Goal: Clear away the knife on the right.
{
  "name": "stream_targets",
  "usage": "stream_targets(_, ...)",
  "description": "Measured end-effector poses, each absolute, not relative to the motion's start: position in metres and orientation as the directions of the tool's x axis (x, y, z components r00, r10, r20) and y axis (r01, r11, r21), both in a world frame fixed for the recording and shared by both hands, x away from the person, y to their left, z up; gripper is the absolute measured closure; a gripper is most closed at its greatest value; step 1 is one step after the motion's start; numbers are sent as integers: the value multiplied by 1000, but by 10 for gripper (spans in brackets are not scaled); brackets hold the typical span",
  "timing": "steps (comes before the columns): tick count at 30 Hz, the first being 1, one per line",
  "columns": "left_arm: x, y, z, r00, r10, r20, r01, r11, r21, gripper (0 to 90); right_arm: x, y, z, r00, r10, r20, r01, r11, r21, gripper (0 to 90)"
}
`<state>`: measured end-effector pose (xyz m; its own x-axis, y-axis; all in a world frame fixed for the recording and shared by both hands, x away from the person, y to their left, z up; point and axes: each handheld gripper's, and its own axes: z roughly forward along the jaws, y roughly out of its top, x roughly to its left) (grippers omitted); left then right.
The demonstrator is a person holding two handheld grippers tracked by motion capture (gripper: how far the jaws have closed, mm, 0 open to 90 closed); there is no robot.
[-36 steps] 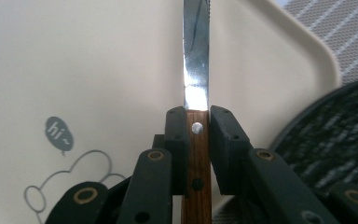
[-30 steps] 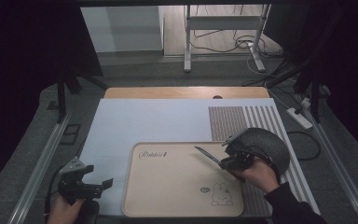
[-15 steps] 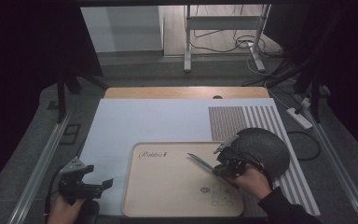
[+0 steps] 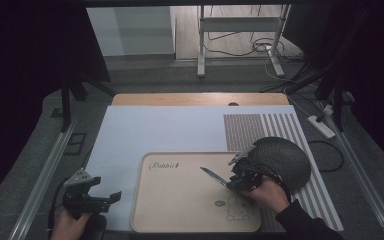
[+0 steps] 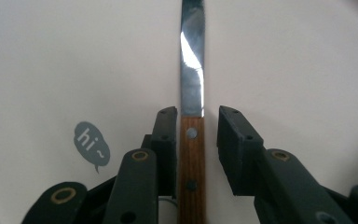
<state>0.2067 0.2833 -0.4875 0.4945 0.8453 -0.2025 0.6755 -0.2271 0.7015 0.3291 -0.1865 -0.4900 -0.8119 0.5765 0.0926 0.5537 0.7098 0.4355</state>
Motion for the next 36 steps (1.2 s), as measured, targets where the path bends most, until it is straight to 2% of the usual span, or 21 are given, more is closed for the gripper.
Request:
stream_targets(1,207,283,-487,494,845,-203,676,-227,701,7,329,-187,-488,-810,579,93,554,704,444,696)
stream_targets(2,207,283,-487,494,846,-203,676,-227,701,7,329,-187,-486,-814,574,88,546,706,451,766)
stream_targets(5,207,283,-487,493,846,-203,677,-227,700,7,326,-181,-482,-845,527,92,508,734,451,893)
stream_targets(11,207,283,-488,494,846,-202,677,-228,700,8,323,-157,-488,-887,456,77,442,790,425,894)
stream_targets(16,207,283,-488,494,846,-202,677,-229,700,8,329,-146,-501,-895,438,80,433,814,387,894)
stream_targets(36,207,283,-487,499,843,-202,675,-232,700,11,342,-194,-497,-823,559,99,552,747,370,894)
